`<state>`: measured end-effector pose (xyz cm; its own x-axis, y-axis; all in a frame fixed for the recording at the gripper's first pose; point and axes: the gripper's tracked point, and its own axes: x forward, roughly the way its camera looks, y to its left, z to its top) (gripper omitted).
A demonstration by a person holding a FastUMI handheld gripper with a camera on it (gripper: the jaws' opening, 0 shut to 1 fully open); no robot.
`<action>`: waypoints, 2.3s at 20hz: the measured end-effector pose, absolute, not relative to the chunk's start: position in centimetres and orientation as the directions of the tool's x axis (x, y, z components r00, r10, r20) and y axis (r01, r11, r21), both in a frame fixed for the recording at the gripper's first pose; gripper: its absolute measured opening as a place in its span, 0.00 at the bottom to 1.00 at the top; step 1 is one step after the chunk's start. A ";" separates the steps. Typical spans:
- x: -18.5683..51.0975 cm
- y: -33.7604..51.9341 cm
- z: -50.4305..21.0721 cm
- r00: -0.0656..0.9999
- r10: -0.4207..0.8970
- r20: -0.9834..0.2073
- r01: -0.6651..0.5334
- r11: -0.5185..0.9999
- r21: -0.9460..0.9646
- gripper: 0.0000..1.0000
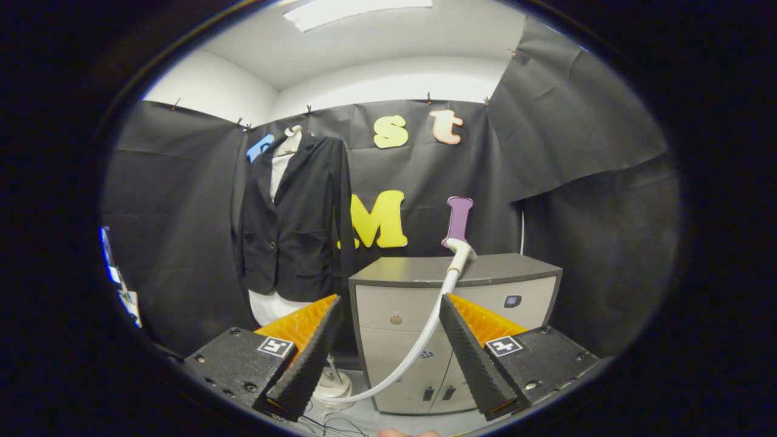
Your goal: Iron the clothes twice with a garment steamer, once on the left side and once on the right side.
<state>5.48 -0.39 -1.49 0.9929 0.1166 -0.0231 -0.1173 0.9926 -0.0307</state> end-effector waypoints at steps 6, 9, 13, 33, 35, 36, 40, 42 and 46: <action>7.9 1.5 -2.2 0.991 0.128 -0.036 -0.129 0.992 -0.019 1.00; 8.4 1.5 -3.0 0.994 0.090 -0.059 -0.091 0.996 -0.014 1.00; 9.5 0.9 -2.6 0.998 0.009 -0.065 -0.009 1.000 -0.001 1.00; 19.3 2.3 1.0 0.997 -0.018 -0.079 0.023 0.998 0.062 1.00; 20.8 1.2 1.4 0.995 -0.008 -0.096 0.015 0.998 0.063 1.00; 21.5 0.7 1.4 0.993 -0.005 -0.119 0.012 0.998 0.062 1.00; 24.5 -1.5 3.1 0.988 0.003 -0.154 0.013 0.995 0.103 1.00; 26.1 -2.5 4.1 0.988 -0.002 -0.155 0.018 0.995 0.101 1.00; 28.8 -4.3 4.6 0.983 -0.019 -0.184 0.035 0.996 0.087 1.00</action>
<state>28.84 -4.27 4.61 0.9827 -0.0186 -0.1845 0.0351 0.9956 0.0871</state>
